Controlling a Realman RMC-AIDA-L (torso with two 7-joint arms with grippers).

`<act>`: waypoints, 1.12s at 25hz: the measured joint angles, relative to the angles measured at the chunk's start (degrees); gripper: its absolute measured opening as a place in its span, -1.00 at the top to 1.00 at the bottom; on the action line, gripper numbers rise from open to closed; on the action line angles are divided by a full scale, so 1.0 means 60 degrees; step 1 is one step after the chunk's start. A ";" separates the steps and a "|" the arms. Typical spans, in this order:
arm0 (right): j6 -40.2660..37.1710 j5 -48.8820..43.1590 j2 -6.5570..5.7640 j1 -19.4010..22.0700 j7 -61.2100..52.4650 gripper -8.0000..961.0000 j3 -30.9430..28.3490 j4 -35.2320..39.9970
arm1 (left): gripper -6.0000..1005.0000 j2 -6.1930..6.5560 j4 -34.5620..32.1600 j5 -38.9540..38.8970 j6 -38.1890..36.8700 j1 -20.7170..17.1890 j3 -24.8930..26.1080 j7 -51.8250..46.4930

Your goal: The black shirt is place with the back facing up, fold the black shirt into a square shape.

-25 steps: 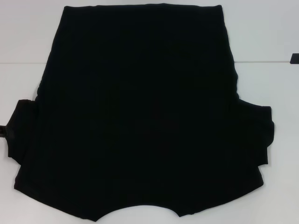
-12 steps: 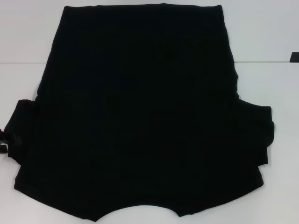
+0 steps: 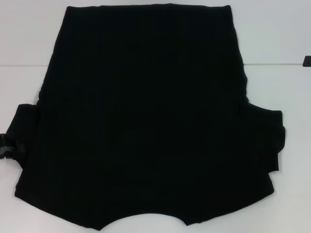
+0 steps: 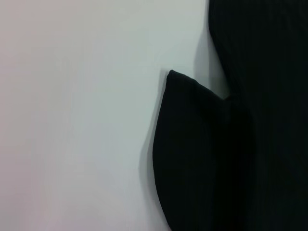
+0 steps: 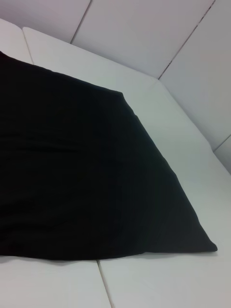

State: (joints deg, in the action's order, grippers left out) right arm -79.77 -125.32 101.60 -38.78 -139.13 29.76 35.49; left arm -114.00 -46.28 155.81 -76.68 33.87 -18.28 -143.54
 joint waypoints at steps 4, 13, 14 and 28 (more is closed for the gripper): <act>-0.0025 0.0004 0.0000 0.0004 0.0000 -0.83 -0.0009 0.0003 | 0.37 0.0001 -0.0012 0.0009 -0.0009 0.0007 -0.0001 -0.0034; -0.0045 0.0013 -0.0007 -0.0024 -0.0049 -0.83 -0.0010 0.0004 | 0.92 0.0014 -0.0431 -0.0002 -0.0179 -0.0024 0.0036 0.0017; -0.0051 0.0013 -0.0010 -0.0028 -0.0069 -0.83 -0.0010 0.0004 | 0.93 0.0014 -0.0544 -0.0028 -0.0252 -0.0030 0.0057 0.0002; -0.0049 0.0012 -0.0030 -0.0034 -0.0088 -0.83 -0.0024 0.0004 | 0.98 0.0351 -0.1387 0.0160 -0.0303 0.0122 0.0243 -0.0444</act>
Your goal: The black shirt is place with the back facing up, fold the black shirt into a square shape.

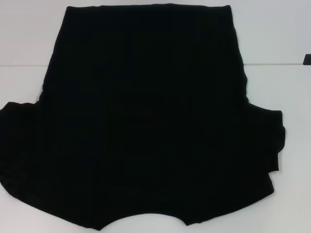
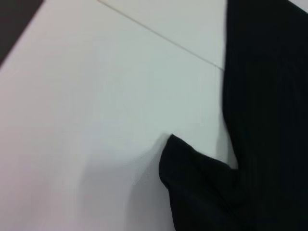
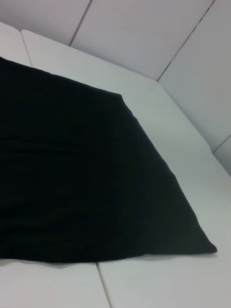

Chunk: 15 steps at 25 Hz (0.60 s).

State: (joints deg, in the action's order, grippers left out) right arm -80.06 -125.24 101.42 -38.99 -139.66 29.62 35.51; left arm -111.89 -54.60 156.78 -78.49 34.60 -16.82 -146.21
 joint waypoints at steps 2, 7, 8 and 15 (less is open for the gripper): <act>0.0001 0.0000 -0.0001 -0.0012 0.0000 -0.83 0.0000 0.0000 | 0.98 0.0033 -0.0004 0.0112 0.0046 0.0051 0.0006 -0.0078; 0.0010 0.0000 -0.0009 -0.0042 0.0000 -0.83 0.0000 0.0000 | 0.98 0.0082 -0.0085 0.0404 0.0128 0.0205 -0.0037 -0.0309; 0.0011 -0.0001 -0.0010 -0.0042 0.0000 -0.83 0.0000 0.0000 | 0.98 0.0088 -0.0119 0.0410 0.0128 0.0222 -0.0047 -0.0341; 0.0017 0.0000 -0.0011 -0.0049 0.0000 -0.83 0.0001 -0.0001 | 0.98 0.0104 -0.0358 0.0335 -0.0616 0.0469 -0.0151 -0.0441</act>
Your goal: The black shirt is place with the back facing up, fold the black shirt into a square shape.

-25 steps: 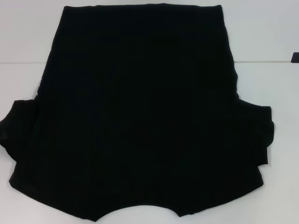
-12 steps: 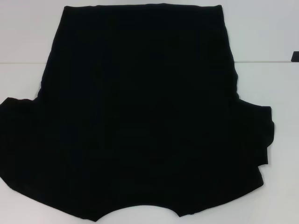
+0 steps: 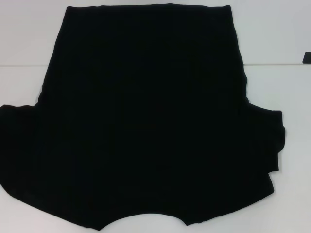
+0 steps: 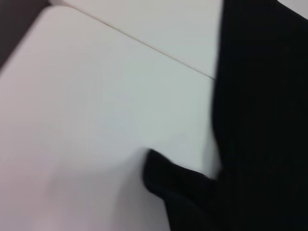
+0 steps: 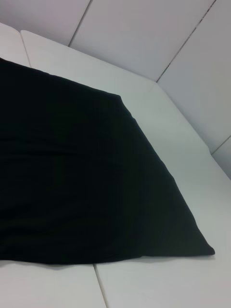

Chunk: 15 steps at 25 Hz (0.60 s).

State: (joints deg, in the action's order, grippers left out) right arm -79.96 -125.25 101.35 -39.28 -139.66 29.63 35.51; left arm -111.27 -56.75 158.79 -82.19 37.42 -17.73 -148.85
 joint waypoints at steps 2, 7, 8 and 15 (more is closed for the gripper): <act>-0.0006 0.0000 0.0005 -0.0004 0.0000 -0.83 0.0025 0.0000 | 0.98 -0.0041 -0.0025 -0.0048 -0.0330 0.0197 -0.0158 0.0028; -0.0010 -0.0018 0.0022 -0.0028 0.0000 -0.83 0.0070 0.0000 | 0.97 -0.0239 -0.0128 -0.0571 -0.0752 0.0598 -0.1284 0.0085; -0.0008 -0.0021 0.0022 -0.0028 0.0000 -0.83 0.0070 0.0000 | 0.97 -0.0250 -0.0130 -0.0629 -0.0757 0.0642 -0.1475 0.0085; -0.0018 -0.0022 0.0041 -0.0031 0.0000 -0.83 0.0049 0.0000 | 0.95 -0.0410 -0.0045 -0.0779 -0.0598 0.1164 -0.2923 0.0029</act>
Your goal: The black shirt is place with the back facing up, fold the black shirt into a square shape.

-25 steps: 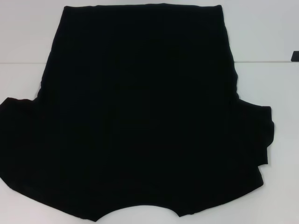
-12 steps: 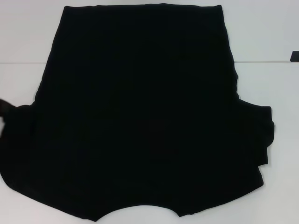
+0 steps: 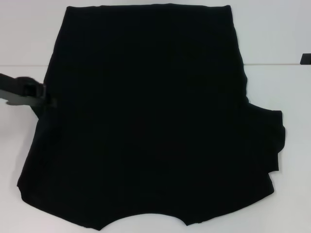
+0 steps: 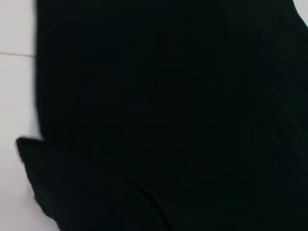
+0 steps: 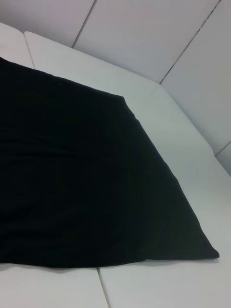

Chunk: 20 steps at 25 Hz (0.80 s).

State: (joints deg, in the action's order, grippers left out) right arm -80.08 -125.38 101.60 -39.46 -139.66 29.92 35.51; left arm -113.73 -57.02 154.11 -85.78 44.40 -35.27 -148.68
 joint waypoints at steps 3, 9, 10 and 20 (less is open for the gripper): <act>-0.0001 0.0002 0.0001 -0.0001 0.0000 -0.83 -0.0010 0.0000 | 0.92 -0.0105 0.0053 0.0036 0.0006 0.0060 -0.0899 0.0085; -0.0002 0.0018 0.0001 0.0007 0.0000 -0.83 -0.0029 0.0000 | 0.85 -0.0242 0.0132 0.0098 -0.0042 -0.0142 -0.2754 0.0521; -0.0004 0.0019 0.0001 0.0010 0.0000 -0.83 -0.0031 0.0000 | 0.84 -0.0278 0.0086 0.0103 -0.0084 -0.0191 -0.2797 0.0631; -0.0046 -0.0025 -0.0030 0.0097 0.0005 -0.83 0.0058 0.0000 | 0.66 -0.0565 -0.1454 -0.0484 -0.0473 -0.1110 -0.0974 0.1824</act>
State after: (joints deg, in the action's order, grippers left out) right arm -80.35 -125.53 101.42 -38.88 -139.63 30.26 35.51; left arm -117.12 -65.74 151.21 -88.62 37.74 -41.11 -137.74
